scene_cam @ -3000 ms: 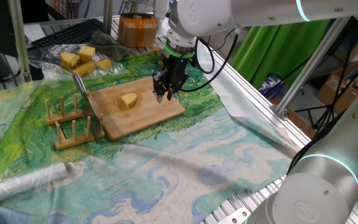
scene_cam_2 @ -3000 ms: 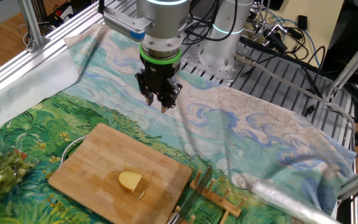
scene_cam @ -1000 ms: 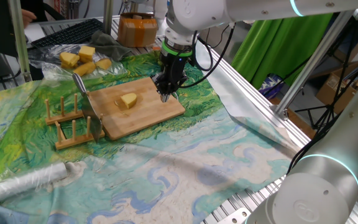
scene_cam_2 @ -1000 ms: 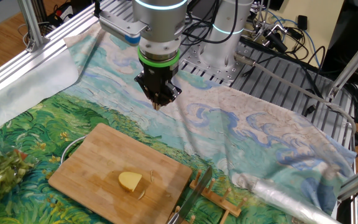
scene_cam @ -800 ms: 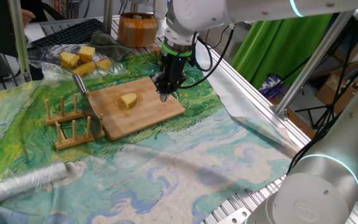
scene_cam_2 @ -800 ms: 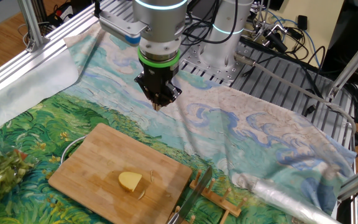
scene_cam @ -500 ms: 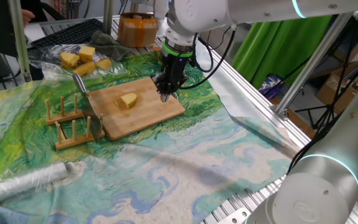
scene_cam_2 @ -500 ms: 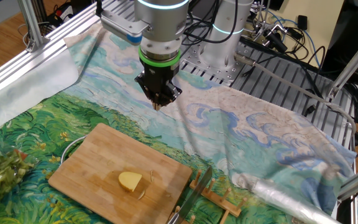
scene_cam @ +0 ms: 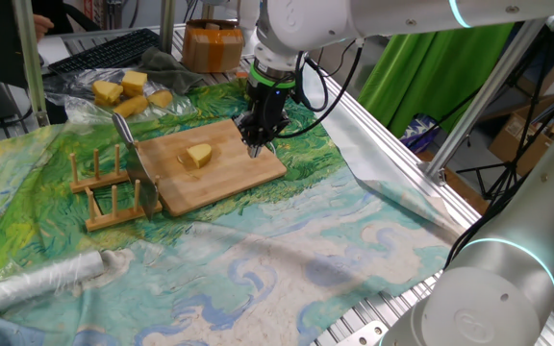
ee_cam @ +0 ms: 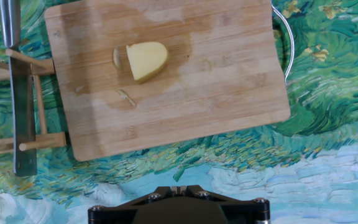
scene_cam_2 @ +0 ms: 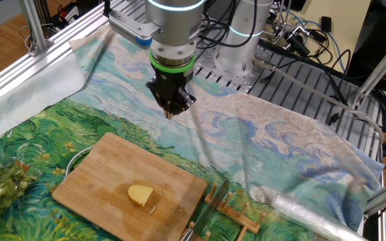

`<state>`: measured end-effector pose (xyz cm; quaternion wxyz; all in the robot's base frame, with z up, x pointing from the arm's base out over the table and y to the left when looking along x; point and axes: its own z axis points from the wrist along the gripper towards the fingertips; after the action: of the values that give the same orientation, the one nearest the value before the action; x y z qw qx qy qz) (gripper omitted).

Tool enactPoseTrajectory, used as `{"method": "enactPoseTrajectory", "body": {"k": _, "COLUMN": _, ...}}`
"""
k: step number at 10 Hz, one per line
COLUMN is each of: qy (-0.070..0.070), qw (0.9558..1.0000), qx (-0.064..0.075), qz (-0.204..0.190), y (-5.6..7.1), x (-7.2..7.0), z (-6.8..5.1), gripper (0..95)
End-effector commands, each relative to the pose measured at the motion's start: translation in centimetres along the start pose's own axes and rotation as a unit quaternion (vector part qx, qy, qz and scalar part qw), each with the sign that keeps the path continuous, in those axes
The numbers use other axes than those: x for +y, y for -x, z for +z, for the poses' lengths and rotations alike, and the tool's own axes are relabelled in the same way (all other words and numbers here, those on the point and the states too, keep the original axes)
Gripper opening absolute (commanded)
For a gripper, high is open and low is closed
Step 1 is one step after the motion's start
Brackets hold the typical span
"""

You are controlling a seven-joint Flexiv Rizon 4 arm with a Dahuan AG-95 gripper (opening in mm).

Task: Chop the potatoes

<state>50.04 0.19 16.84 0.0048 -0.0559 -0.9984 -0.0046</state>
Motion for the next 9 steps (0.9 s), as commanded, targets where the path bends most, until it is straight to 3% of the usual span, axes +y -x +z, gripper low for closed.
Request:
{"method": "enactPoseTrajectory", "body": {"k": 1, "qy": -0.001, "qw": 1.0, "qx": 0.001, "qz": -0.003, "y": 0.01, "x": 0.01, "z": 0.05, "gripper": 0.0}}
{"method": "enactPoseTrajectory", "body": {"k": 9, "qy": 0.01, "qw": 0.9999, "qx": 0.003, "qz": 0.004, "y": 0.01, "x": 0.01, "z": 0.05, "gripper": 0.0}}
